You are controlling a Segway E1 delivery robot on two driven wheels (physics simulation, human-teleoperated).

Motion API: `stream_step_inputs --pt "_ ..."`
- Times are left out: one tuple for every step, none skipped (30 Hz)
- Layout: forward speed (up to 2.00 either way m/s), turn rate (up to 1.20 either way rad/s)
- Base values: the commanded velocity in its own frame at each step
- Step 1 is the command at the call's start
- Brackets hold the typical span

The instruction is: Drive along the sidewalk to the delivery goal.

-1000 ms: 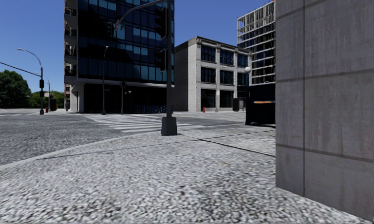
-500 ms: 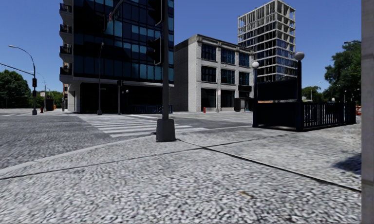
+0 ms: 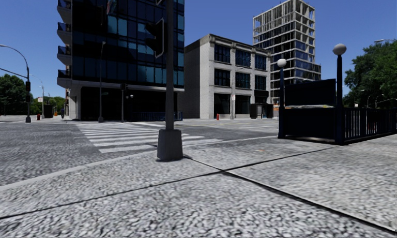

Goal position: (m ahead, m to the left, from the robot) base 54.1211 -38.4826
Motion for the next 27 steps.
stream_step_inputs --pt "1.83 -0.99" --pt "1.83 -1.05" --pt "1.83 -1.05" --pt "1.83 -1.07" --pt "1.83 -1.08" --pt "1.83 -1.08" --pt "1.83 -1.03" --pt "1.83 -0.85" --pt "1.83 -0.85" --pt "1.83 -0.79" --pt "1.83 -0.64" --pt "1.83 -0.5" --pt "1.83 -0.46" --pt "1.83 -0.46" --pt "1.82 -0.44" --pt "1.82 -0.38" --pt "1.82 -0.16" --pt "1.82 -0.02" --pt "1.82 -0.02" --pt "1.82 0.0" --pt "1.82 0.0" --pt "1.82 0.0" --pt "1.82 0.0" --pt "1.82 0.0" --pt "1.82 0.0" --pt "1.82 0.0" --pt "1.82 0.0"
